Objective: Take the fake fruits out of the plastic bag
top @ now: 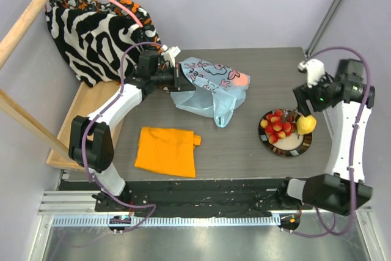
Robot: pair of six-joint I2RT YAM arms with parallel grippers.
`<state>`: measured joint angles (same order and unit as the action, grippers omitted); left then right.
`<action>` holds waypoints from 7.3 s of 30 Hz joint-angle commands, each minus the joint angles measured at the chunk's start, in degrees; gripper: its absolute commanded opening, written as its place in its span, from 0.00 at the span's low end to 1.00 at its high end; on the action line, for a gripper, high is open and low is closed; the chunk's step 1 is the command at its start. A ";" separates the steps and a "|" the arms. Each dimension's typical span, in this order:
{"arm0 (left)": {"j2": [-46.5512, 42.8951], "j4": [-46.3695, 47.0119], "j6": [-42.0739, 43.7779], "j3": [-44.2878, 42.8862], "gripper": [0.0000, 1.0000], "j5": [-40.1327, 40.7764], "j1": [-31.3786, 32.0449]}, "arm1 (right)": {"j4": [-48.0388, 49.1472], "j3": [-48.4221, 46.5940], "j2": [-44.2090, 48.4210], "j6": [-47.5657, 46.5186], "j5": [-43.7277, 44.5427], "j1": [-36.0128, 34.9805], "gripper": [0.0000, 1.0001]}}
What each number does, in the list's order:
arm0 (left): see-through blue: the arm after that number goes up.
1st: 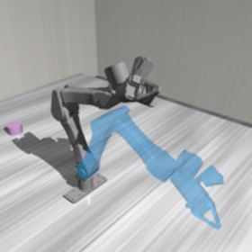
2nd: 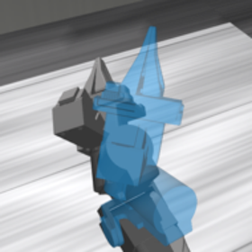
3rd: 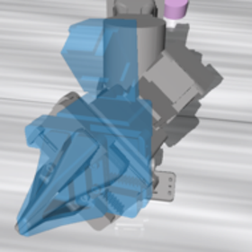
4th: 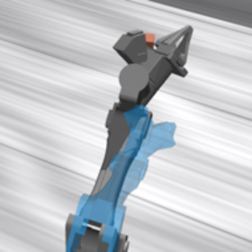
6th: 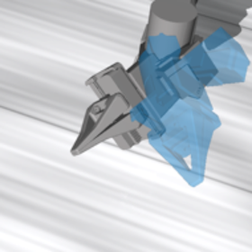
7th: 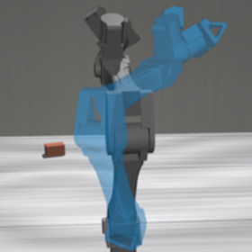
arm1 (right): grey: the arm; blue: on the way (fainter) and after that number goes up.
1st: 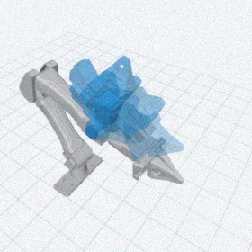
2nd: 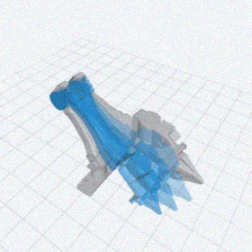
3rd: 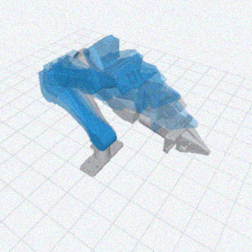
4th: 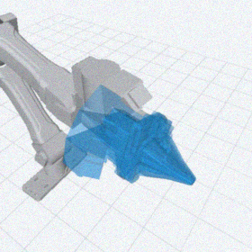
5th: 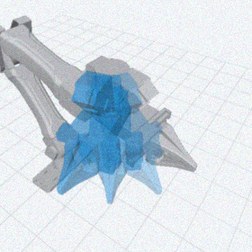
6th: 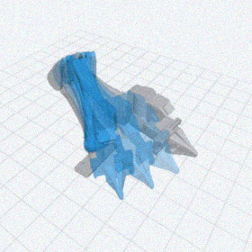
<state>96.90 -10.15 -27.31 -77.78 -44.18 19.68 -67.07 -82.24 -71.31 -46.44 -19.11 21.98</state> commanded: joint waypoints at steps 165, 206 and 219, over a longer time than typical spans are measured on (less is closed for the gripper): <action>-22.98 -21.12 22.74 22.05 0.00 11.94 -3.51 | 36.30 0.56 -25.58 43.10 9.35 -59.24 0.03; -34.14 -31.15 25.20 9.93 0.00 -5.30 -3.68 | 42.91 11.29 -19.86 29.74 24.40 -58.63 0.13; -35.91 -24.22 17.12 15.81 0.33 -5.66 -9.84 | 35.51 11.86 -14.45 31.84 15.51 -58.80 0.15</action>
<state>58.54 -35.38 -7.55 -66.28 -49.84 9.98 -33.43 -63.59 -79.09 -14.50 -0.80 -36.60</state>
